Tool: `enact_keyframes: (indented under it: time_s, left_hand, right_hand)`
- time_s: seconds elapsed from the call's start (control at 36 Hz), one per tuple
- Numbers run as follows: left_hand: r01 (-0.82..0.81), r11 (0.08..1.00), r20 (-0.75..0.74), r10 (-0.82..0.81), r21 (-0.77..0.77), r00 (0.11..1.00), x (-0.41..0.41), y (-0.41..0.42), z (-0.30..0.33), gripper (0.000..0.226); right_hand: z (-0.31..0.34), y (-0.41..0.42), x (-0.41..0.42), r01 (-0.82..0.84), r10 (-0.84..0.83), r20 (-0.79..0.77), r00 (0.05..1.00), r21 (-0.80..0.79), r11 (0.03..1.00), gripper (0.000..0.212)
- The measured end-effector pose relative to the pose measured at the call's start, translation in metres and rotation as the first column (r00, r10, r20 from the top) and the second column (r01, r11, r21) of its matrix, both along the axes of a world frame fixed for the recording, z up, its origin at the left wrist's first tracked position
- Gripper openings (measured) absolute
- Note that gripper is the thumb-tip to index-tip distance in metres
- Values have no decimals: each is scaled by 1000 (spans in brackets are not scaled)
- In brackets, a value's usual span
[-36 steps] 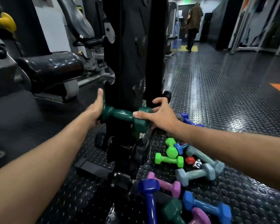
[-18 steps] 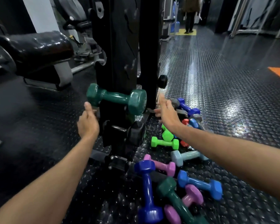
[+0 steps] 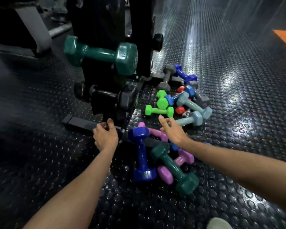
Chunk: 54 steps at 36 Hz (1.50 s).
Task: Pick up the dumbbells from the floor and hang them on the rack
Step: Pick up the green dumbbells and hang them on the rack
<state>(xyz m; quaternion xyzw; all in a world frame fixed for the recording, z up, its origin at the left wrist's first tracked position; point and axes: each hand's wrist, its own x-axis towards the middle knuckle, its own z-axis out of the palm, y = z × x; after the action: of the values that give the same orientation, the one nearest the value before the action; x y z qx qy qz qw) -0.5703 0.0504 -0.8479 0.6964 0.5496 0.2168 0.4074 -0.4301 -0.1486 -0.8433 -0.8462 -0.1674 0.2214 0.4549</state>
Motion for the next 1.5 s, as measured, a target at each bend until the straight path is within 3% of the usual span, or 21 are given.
enact_keyframes:
  time_s: [0.17, 0.25, 0.31, 0.39, 0.47, 0.53, 0.61, 0.72, 0.78, 0.92, 1.06, 1.14, 1.19, 1.31, 1.42, 1.5]
  left_hand:
    - [161, 986, -42, -159, 38, 986, 4, -20, -17, 39]
    - [267, 943, -137, -243, 198, 960, 7, -34, -23, 34]
    - [339, 868, -214, -276, 363, 937, 6, -39, -26, 32]
    - [428, 663, -294, -311, 614, 904, 3, -51, -34, 28]
    - [517, 515, -316, -429, 684, 846, 7, -71, -44, 26]
    - [614, 499, -267, -600, 611, 754, 14, -84, -47, 24]
    - [799, 546, -181, -784, 253, 593, 28, -97, -46, 27]
    - [817, 571, -213, -811, -82, 545, 52, -101, -45, 50]
    - [810, 563, -265, -817, -167, 513, 62, -103, -44, 62]
    - [823, 534, -360, -819, -193, 447, 72, -111, -43, 65]
    - [712, 643, -285, -765, -283, 577, 78, -121, -37, 43]
    - [598, 703, -216, -699, -385, 682, 80, -124, -27, 33]
    - [556, 715, -215, -675, -424, 705, 79, -124, -19, 27]
    - [479, 714, -192, -638, -511, 746, 72, -122, 8, 36]
    - [388, 759, -125, -518, -523, 846, 74, -135, 63, 28]
    - [335, 795, -129, -454, -505, 882, 73, -148, 118, 28]
  right_hand:
    - [-31, -33, -21, -24, 26, 14, 1000, -78, 997, 51]
    - [-49, -54, -34, 31, -23, 66, 998, -128, 991, 58]
    - [-59, -65, -43, 59, -33, 137, 990, -187, 981, 60]
    - [-67, -73, -52, 43, 24, 283, 959, -230, 972, 55]
    - [-67, -77, -53, 111, -49, 285, 957, -207, 972, 54]
    - [-70, -90, -54, 152, -88, 268, 959, -230, 961, 52]
    - [-80, -123, -57, 207, -152, 213, 965, -264, 942, 55]
    - [-96, -153, -64, 300, -330, -50, 943, -304, 904, 60]
    - [-99, -152, -68, 330, -395, -228, 890, -277, 903, 53]
    - [-94, -143, -81, 491, -561, -522, 643, -281, 824, 73]
    - [-90, -130, -96, 605, -467, -800, 377, -169, 778, 69]
    - [-83, -113, -92, 681, -480, -831, 282, -179, 710, 55]
    - [-71, -112, -85, 712, -556, -780, 289, -213, 669, 42]
    - [-25, -120, -73, 655, -615, -690, 382, -267, 707, 25]
    - [49, -131, -59, 601, -642, -589, 491, -305, 739, 47]
    - [121, -136, -50, 585, -659, -537, 527, -334, 740, 46]
